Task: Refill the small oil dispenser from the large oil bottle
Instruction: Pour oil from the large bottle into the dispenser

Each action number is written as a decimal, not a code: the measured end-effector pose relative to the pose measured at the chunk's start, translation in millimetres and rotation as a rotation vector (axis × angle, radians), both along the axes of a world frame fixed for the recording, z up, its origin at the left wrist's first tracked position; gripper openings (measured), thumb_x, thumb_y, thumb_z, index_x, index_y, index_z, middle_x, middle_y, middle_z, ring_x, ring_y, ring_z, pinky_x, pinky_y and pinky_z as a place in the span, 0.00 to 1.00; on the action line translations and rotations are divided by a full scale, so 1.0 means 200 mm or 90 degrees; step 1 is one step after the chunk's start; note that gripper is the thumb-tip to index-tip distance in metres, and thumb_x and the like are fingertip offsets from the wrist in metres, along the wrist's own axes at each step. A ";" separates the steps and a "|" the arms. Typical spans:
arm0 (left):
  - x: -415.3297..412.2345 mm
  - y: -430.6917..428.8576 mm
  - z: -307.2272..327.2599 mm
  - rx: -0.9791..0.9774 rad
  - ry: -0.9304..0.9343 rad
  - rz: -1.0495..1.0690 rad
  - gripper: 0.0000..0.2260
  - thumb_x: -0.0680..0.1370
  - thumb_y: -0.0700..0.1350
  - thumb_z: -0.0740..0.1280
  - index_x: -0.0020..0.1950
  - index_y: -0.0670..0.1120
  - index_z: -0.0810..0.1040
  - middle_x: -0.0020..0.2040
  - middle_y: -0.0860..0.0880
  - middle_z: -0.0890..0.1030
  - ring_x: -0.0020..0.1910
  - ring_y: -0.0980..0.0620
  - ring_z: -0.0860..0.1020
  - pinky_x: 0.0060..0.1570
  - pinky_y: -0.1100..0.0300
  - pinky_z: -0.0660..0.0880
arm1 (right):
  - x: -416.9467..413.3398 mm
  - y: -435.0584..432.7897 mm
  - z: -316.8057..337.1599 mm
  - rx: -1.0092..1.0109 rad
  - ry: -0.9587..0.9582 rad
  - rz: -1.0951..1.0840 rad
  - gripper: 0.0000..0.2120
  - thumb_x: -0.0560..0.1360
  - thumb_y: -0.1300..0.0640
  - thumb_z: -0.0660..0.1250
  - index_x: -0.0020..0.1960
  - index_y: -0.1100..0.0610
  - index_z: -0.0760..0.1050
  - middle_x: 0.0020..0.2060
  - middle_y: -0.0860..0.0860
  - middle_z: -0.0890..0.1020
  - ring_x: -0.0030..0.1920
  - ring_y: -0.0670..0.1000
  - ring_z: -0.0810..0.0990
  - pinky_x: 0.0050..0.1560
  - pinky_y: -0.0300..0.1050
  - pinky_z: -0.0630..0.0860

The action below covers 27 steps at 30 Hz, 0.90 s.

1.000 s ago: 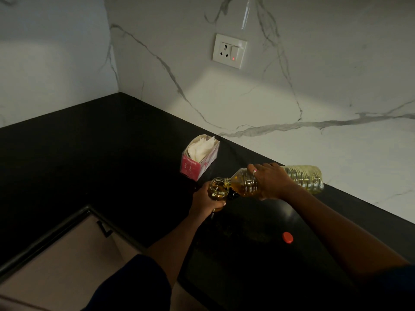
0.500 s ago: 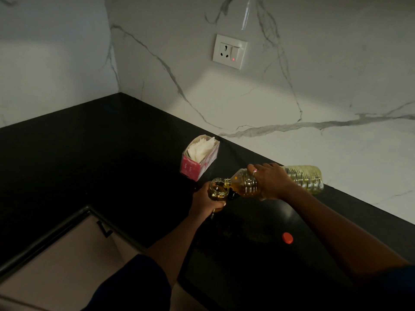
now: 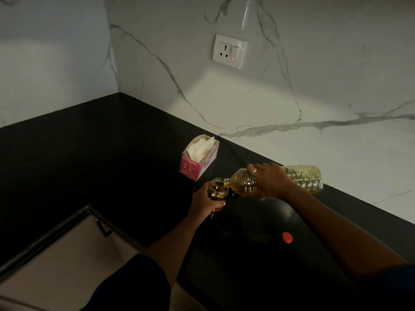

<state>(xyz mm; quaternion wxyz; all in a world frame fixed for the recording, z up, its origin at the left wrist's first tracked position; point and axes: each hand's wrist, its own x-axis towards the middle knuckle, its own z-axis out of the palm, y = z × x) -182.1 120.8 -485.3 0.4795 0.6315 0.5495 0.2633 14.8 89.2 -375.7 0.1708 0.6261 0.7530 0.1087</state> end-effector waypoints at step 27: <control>-0.01 -0.01 0.01 0.007 -0.005 -0.005 0.34 0.65 0.42 0.77 0.68 0.48 0.67 0.64 0.47 0.74 0.65 0.49 0.71 0.62 0.56 0.70 | -0.01 0.01 0.01 0.007 -0.008 0.009 0.48 0.59 0.44 0.77 0.71 0.54 0.56 0.64 0.54 0.73 0.62 0.55 0.73 0.63 0.52 0.67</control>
